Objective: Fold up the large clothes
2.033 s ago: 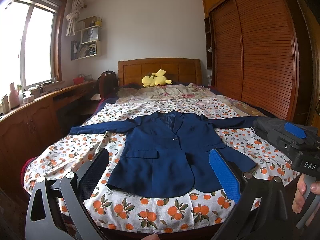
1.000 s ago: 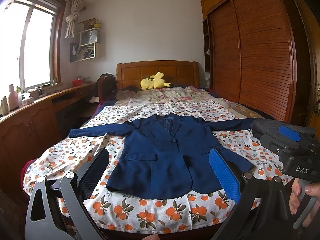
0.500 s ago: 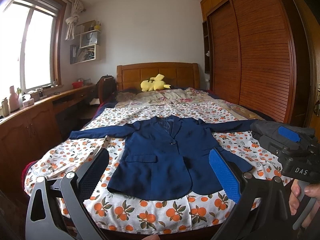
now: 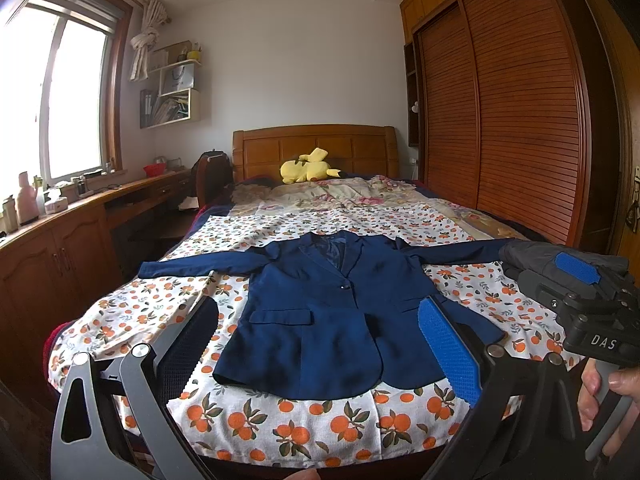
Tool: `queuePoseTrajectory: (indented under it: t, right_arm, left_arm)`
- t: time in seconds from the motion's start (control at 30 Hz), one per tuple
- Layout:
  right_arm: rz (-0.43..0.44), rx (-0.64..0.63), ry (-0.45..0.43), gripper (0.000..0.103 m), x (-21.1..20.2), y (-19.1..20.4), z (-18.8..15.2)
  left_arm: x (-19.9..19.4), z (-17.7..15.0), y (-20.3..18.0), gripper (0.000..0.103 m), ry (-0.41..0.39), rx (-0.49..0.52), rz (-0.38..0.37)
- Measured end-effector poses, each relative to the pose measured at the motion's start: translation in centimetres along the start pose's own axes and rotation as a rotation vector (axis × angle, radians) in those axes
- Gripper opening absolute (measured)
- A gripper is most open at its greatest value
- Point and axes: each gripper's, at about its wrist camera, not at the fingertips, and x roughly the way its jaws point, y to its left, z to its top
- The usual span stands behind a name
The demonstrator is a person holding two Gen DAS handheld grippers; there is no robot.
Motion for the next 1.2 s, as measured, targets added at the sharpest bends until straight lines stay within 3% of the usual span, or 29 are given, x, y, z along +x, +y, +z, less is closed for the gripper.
queuePoseTrajectory:
  t: [0.57, 1.2]
  right_arm:
    - [0.011, 0.023, 0.046, 0.096, 3.4, -0.8, -2.0]
    - [0.100, -0.056, 0.082, 0.096, 15.5, -0.4, -2.2]
  left_arm:
    - [4.2, -2.5, 2.9, 0.101, 0.075, -0.043, 0.011]
    - [12.6, -6.1, 8.9, 0.101, 0.197, -0.069, 0.091]
